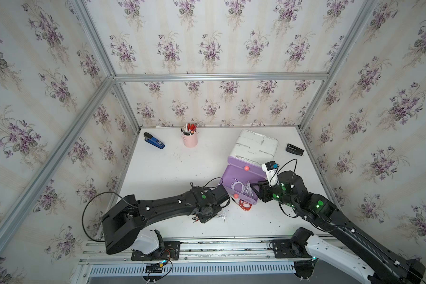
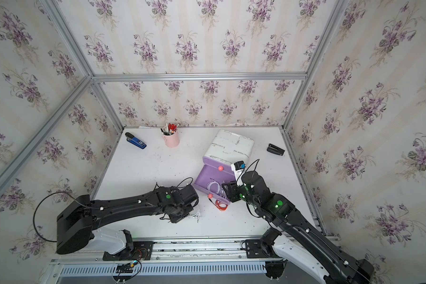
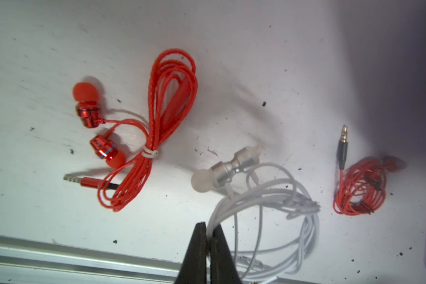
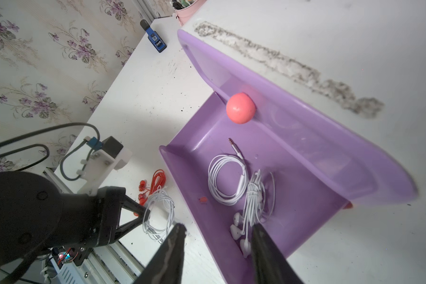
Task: Place the wired earphones into the drawer by color
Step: Pick up the wired earphones from the center of the board.
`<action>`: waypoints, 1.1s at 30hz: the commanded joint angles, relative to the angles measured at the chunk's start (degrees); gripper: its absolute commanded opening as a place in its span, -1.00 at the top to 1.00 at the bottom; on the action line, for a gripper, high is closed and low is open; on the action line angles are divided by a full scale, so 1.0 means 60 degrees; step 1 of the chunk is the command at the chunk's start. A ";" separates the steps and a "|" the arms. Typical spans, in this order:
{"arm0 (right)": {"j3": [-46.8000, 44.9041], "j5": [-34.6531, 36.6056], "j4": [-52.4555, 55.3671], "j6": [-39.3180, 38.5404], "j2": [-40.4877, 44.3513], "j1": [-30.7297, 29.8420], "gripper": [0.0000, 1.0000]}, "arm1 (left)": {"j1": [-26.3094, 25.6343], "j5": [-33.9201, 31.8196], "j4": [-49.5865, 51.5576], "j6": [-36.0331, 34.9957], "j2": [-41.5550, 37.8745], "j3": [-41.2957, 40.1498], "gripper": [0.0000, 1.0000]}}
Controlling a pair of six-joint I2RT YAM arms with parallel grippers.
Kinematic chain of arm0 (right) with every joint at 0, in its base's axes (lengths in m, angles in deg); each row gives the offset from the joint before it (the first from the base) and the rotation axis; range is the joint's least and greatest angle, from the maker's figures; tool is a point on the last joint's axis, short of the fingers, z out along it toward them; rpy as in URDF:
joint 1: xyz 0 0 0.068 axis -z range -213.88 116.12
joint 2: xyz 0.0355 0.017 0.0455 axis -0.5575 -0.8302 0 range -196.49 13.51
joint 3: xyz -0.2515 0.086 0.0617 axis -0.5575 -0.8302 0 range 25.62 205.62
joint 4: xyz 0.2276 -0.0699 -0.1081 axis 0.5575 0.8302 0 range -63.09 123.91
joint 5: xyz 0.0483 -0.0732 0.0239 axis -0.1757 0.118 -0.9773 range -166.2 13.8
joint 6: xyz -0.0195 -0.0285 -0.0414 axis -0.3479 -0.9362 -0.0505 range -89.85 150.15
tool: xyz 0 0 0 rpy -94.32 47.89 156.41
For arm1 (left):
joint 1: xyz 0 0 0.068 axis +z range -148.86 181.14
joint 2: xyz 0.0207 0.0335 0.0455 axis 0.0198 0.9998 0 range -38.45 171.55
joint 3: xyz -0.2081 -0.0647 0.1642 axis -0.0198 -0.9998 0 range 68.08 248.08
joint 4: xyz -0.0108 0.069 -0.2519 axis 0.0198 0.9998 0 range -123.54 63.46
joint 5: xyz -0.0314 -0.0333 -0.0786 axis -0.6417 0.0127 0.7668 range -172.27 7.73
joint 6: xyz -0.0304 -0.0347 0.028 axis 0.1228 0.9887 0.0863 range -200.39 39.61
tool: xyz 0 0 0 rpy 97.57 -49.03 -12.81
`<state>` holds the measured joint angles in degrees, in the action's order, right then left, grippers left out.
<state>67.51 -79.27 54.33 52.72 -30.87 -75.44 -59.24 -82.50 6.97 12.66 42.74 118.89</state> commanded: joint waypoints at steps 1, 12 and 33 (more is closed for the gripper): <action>0.0130 -0.0620 -0.0574 0.0298 -0.0211 0.0001 -0.04 | -0.0015 -0.0454 0.0715 -0.0520 -0.0697 -0.0067 1.00; 0.0387 -0.3164 -0.2432 0.1101 -0.1320 -0.0024 -0.17 | -0.0088 -0.1626 0.2437 -0.1594 -0.3575 -0.0386 1.00; 0.1199 -0.4083 -0.4485 0.1440 -0.4646 -0.2962 -0.14 | -0.0088 -0.2103 0.2315 -0.2353 -0.5403 -0.0470 1.00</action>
<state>74.17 -105.10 29.26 61.72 -57.53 -92.86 -59.81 -93.76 20.66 -0.54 10.72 115.70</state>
